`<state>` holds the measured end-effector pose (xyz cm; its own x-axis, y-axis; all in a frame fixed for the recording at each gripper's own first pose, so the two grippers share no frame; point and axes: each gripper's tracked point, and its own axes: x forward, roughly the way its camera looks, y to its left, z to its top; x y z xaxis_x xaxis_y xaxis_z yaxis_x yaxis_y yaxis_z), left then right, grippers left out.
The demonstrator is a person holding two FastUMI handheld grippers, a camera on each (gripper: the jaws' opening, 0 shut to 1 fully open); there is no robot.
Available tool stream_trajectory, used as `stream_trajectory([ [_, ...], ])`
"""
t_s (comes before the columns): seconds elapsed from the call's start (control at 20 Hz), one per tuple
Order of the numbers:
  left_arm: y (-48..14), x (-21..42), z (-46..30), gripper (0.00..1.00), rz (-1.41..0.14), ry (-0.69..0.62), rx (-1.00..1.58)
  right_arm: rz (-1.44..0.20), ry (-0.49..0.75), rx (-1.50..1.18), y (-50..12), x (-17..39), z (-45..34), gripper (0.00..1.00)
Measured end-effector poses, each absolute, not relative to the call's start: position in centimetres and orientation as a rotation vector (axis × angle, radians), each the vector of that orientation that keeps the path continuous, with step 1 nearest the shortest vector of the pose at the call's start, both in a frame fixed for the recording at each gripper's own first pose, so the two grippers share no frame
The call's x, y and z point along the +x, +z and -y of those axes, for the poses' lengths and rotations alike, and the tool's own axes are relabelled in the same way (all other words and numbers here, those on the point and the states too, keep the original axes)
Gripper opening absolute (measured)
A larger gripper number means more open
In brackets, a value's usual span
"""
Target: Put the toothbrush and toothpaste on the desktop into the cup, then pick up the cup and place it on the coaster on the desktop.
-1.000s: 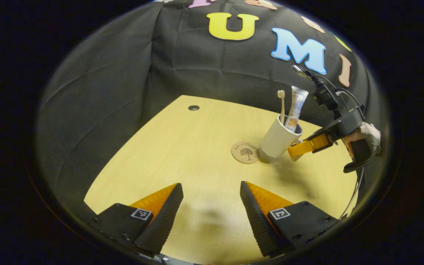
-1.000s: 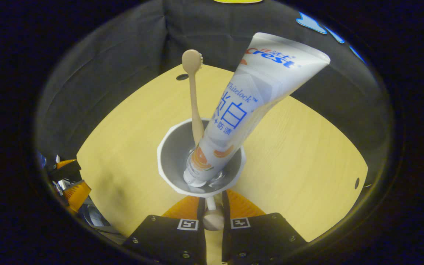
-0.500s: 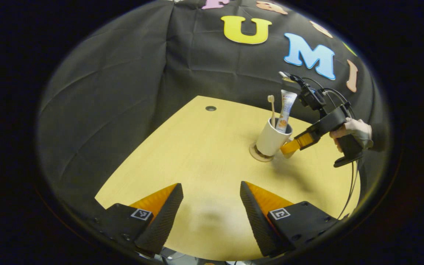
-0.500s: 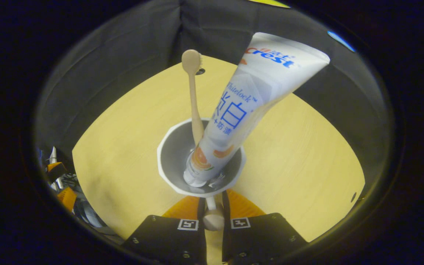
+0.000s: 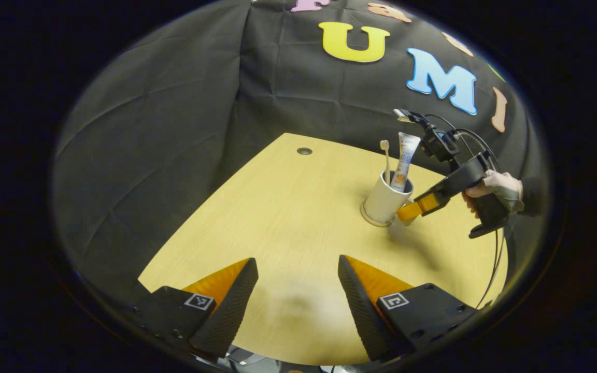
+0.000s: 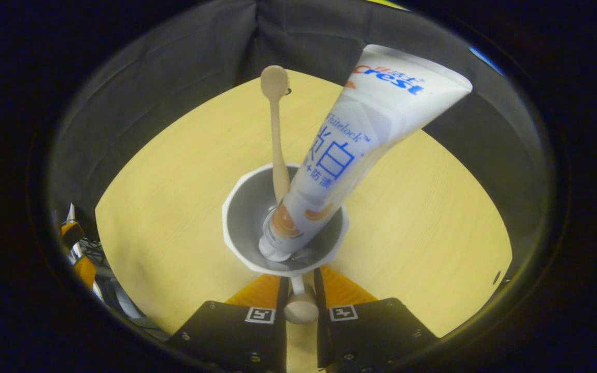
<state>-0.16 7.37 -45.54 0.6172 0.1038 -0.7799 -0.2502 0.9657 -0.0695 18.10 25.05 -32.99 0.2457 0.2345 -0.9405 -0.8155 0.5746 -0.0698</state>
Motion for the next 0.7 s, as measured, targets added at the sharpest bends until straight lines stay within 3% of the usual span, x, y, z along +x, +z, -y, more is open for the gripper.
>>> stream_trajectory([
  [0.05,-45.5,0.1,-7.2,0.97,-0.882,0.201,-0.177,-1.104,0.790,-0.634,-32.7,18.0,-24.8,0.19],
  [0.1,-45.5,0.4,-7.0,1.00,-0.879,0.196,-0.177,-1.100,0.788,-0.626,-32.8,18.1,-24.6,0.27],
  [0.7,-42.7,4.7,-3.7,1.00,-0.780,0.085,-0.178,-0.976,0.731,-0.385,-24.7,15.4,-22.0,0.25],
])
